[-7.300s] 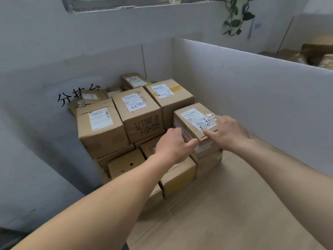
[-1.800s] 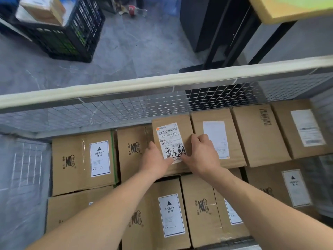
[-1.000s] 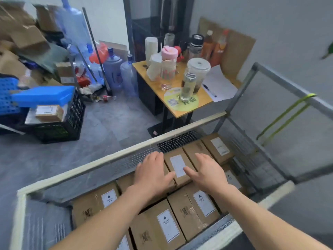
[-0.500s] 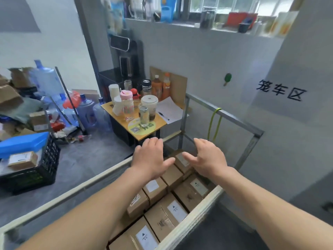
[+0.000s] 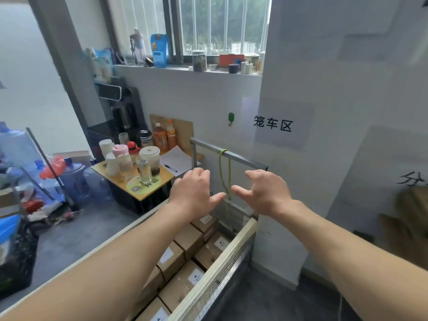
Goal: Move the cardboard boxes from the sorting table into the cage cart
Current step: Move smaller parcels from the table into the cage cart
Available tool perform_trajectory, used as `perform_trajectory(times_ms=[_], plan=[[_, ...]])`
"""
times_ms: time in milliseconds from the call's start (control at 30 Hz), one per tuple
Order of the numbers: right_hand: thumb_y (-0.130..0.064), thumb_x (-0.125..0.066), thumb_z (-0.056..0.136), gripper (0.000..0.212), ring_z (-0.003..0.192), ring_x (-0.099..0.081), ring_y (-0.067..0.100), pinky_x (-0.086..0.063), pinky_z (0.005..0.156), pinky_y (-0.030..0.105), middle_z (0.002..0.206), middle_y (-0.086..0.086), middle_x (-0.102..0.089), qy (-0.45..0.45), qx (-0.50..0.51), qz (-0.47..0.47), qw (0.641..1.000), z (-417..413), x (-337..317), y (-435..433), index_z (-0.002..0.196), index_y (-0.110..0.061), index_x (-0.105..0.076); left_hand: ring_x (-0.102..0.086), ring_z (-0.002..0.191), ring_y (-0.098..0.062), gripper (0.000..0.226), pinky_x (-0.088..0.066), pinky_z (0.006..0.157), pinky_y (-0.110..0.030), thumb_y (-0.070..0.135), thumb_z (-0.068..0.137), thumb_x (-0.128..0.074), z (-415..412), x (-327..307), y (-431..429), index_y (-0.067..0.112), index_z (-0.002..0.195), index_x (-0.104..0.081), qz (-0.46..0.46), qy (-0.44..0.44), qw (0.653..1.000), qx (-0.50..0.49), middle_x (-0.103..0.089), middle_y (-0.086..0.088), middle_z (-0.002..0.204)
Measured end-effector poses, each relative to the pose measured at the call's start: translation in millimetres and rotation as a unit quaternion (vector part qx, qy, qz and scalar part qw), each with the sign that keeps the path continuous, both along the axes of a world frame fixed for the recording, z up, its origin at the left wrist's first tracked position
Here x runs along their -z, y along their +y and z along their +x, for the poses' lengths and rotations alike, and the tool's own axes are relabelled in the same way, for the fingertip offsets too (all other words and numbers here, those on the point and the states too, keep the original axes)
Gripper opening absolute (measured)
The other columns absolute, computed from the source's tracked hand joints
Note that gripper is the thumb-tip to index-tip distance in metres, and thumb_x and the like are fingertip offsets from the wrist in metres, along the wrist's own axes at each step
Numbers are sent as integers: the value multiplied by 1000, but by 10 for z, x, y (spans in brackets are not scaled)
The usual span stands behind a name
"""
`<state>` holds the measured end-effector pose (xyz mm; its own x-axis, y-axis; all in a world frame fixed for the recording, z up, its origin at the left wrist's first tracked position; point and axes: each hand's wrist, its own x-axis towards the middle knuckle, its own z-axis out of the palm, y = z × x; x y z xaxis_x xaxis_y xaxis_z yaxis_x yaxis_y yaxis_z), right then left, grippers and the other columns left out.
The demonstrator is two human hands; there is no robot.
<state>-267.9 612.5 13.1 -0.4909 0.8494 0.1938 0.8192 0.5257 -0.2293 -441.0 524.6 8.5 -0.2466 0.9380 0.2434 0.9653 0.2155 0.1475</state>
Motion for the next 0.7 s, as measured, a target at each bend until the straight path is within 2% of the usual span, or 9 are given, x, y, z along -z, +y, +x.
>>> perform_trajectory(times_ms=[200,333,433,533,700], plan=[[-69,-51,91,70,122,-59,25,-47,96,37,132,4,-66,6,39,12,999,469,-225,-204,141,-20,-54,-45,136,-23,77,-43,107,-42,69,91,-52,406,-190,9,16,146,-43,11,13,999,43,-50,-3,146],[-68,-52,92,67,121,-61,27,-50,96,39,130,5,-67,9,81,16,997,739,-357,-398,136,-17,-56,-44,138,-23,82,-43,109,-44,70,89,-53,614,-296,8,16,150,-38,24,8,996,82,-49,-4,149],[-69,-51,92,69,121,-60,27,-50,96,40,131,5,-66,4,118,23,993,894,-445,-538,136,-17,-56,-44,138,-22,80,-43,108,-43,69,90,-54,728,-366,-42,18,149,-40,34,5,993,114,-49,-3,149],[-69,-50,92,75,127,-57,25,-49,97,38,138,4,-62,-5,151,36,988,983,-533,-703,145,-18,-50,-44,137,-22,76,-41,106,-41,68,89,-54,786,-436,-138,18,145,-43,37,4,989,143,-49,-2,147],[-70,-51,91,77,130,-56,24,-47,99,37,141,4,-61,-6,199,54,979,1023,-647,-1054,148,-18,-48,-44,137,-23,78,-42,106,-40,69,89,-54,798,-516,-329,17,146,-42,44,-6,981,190,-49,-3,147]])
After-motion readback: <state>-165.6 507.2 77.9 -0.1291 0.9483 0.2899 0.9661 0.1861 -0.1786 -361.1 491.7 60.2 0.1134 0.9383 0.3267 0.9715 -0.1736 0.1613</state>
